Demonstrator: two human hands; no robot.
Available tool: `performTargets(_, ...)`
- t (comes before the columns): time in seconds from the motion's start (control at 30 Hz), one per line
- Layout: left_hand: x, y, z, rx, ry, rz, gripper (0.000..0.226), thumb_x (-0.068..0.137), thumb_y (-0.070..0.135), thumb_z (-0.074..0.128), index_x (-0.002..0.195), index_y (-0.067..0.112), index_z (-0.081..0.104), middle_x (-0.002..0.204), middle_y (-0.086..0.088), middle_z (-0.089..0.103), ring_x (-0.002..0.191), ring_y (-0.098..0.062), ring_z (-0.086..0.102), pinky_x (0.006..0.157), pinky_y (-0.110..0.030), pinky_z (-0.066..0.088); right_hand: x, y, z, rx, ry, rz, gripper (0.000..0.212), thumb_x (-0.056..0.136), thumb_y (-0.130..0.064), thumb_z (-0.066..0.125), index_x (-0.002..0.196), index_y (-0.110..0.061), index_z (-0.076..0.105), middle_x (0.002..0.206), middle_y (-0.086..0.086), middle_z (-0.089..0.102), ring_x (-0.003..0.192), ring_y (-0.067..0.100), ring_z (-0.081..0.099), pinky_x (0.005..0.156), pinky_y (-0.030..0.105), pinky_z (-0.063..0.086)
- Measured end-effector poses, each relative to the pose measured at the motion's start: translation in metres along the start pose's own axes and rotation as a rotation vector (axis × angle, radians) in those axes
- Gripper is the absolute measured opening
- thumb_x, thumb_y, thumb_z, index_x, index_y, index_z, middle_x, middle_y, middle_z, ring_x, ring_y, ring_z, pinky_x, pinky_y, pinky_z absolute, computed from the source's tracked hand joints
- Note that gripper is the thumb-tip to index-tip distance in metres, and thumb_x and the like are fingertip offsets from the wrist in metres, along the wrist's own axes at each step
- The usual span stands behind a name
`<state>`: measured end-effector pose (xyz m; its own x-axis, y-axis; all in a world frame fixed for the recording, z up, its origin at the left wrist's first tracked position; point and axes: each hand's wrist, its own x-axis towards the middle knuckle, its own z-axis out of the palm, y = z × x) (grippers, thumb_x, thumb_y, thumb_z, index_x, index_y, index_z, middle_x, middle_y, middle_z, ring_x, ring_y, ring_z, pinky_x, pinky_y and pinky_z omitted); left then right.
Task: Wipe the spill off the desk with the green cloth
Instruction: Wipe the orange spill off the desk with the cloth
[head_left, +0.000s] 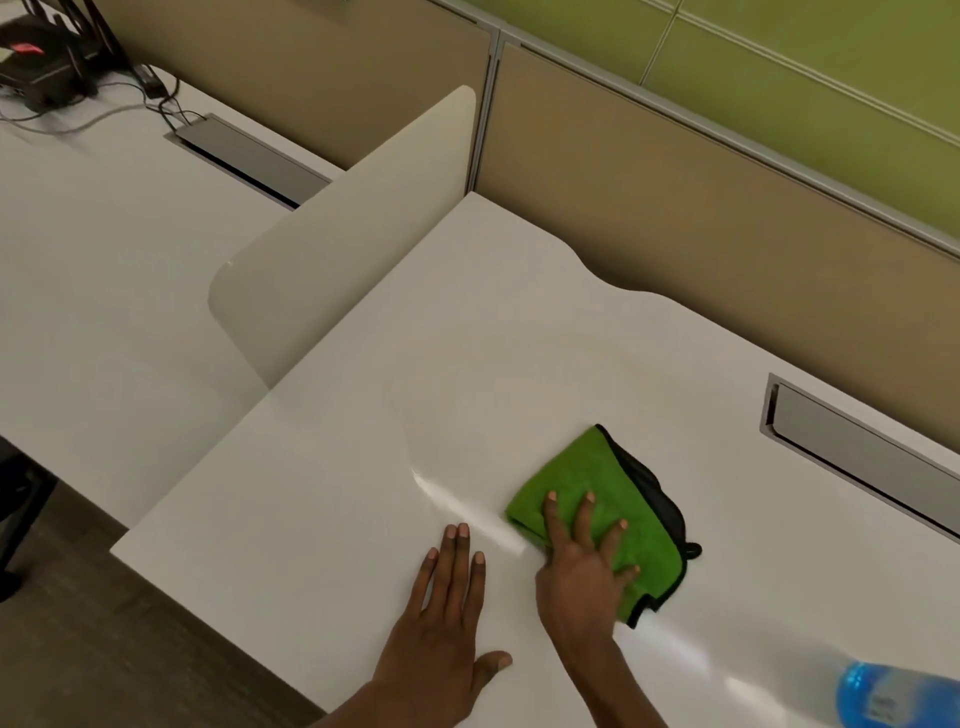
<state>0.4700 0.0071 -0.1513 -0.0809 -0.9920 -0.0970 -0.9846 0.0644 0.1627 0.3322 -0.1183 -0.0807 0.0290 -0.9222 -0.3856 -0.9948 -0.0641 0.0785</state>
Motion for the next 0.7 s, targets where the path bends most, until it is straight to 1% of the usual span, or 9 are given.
performTargets(0.17, -0.001, 0.000, 0.000, -0.004, 0.005, 0.002, 0.113, 0.091, 0.081, 0.053, 0.162, -0.005, 0.037, 0.175, -0.035, 0.018, 0.162, -0.049, 0.025, 0.122, -0.062, 0.023, 0.042, -0.033, -0.021, -0.023, 0.018, -0.176, 0.078, 0.103, -0.016, 0.042, 0.164, -0.042, 0.002, 0.176, 0.008, -0.007, 0.155, 0.059, -0.006, 0.110, 0.089, 0.015)
performTargets(0.3, -0.001, -0.001, 0.000, 0.000, 0.018, 0.014, 0.113, 0.091, 0.081, 0.053, 0.163, -0.005, 0.035, 0.175, -0.033, 0.018, 0.162, -0.049, 0.025, 0.123, -0.058, 0.024, 0.091, -0.038, -0.045, 0.006, 0.018, -0.251, 0.073, 0.104, -0.017, 0.042, 0.163, -0.048, 0.010, 0.177, 0.004, -0.001, 0.156, 0.056, -0.005, 0.109, 0.090, 0.013)
performTargets(0.37, -0.002, -0.001, 0.000, 0.004, 0.020, 0.015, 0.114, 0.092, 0.082, 0.052, 0.164, -0.004, 0.034, 0.176, -0.033, 0.018, 0.162, -0.048, 0.025, 0.123, -0.057, 0.024, 0.111, -0.031, -0.054, 0.055, 0.012, -0.232, 0.073, 0.104, -0.017, 0.043, 0.161, -0.051, 0.014, 0.177, 0.001, 0.001, 0.158, 0.053, -0.004, 0.110, 0.089, 0.012)
performTargets(0.47, -0.003, -0.002, 0.000, 0.022, 0.034, 0.014, 0.113, 0.092, 0.082, 0.051, 0.164, -0.004, 0.035, 0.176, -0.033, 0.019, 0.162, -0.048, 0.026, 0.123, -0.057, 0.024, 0.133, -0.007, -0.063, 0.134, 0.012, -0.157, 0.072, 0.104, -0.017, 0.044, 0.160, -0.054, 0.017, 0.177, -0.003, 0.003, 0.159, 0.049, -0.004, 0.111, 0.088, 0.011)
performTargets(0.6, -0.003, -0.002, 0.000, 0.037, 0.049, 0.023, 0.112, 0.095, 0.082, 0.049, 0.164, -0.005, 0.033, 0.176, -0.033, 0.017, 0.163, -0.048, 0.024, 0.122, -0.057, 0.025, 0.147, 0.048, -0.067, 0.208, 0.016, -0.012, 0.071, 0.103, -0.016, 0.044, 0.158, -0.056, 0.021, 0.177, -0.005, 0.004, 0.160, 0.046, -0.005, 0.110, 0.088, 0.010)
performTargets(0.7, -0.003, -0.003, 0.000, 0.051, 0.060, 0.030, 0.110, 0.097, 0.082, 0.046, 0.164, -0.004, 0.032, 0.176, -0.034, 0.015, 0.163, -0.048, 0.023, 0.123, -0.057, 0.024, 0.145, 0.095, -0.063, 0.236, 0.009, 0.094, 0.071, 0.103, -0.016, 0.044, 0.158, -0.055, 0.021, 0.177, -0.005, 0.003, 0.160, 0.046, -0.005, 0.112, 0.087, 0.011)
